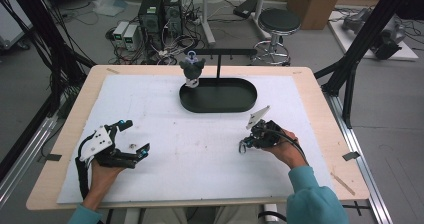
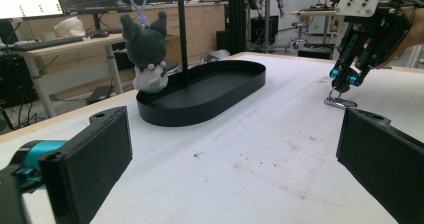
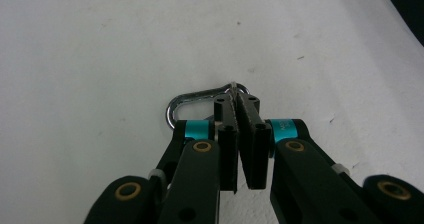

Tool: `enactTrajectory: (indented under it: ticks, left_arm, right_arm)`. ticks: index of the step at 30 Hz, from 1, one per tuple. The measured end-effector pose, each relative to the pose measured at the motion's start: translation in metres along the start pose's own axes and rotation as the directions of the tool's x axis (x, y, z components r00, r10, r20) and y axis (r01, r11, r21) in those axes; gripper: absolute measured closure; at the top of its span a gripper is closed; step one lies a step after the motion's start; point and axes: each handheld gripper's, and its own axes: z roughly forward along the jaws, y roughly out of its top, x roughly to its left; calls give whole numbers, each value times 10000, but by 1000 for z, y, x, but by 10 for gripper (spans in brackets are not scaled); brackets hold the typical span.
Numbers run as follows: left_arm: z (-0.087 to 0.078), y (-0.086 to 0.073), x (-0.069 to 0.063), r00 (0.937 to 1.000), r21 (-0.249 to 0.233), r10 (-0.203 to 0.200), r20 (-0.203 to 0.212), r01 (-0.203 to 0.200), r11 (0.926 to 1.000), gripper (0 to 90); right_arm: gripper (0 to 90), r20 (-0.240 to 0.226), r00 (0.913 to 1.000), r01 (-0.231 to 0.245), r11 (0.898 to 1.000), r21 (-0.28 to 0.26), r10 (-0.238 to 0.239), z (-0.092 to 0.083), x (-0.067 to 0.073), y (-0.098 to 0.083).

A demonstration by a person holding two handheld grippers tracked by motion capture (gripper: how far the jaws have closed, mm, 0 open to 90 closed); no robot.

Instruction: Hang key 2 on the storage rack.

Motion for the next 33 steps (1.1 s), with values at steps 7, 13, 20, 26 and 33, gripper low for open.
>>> enactTrajectory:
  ticks: [7,13,20,26,33]
  left_arm:
    - [0,0,0,10000,6,-4,8,4,10000,17]
    - [-1,1,-1,10000,-28,-62,4,62,10000,17]
    - [-2,-1,-2,10000,-39,-73,-54,73,10000,17]
    - [-4,-1,-2,9999,-188,-137,-98,135,9997,17]
    - [-6,-2,-3,9996,-187,-213,-163,210,9996,17]
  right_arm:
    - [888,-44,9989,-475,9989,-55,475,0,-1,0]
    - [890,59,9980,-628,9971,-426,631,-6,-2,1]
    - [890,-47,9974,-719,9894,-1262,719,-24,-3,11]
    - [890,248,9973,-631,9816,-1802,687,-37,-7,24]
    - [890,674,9951,-544,9710,-2329,719,-52,-16,41]
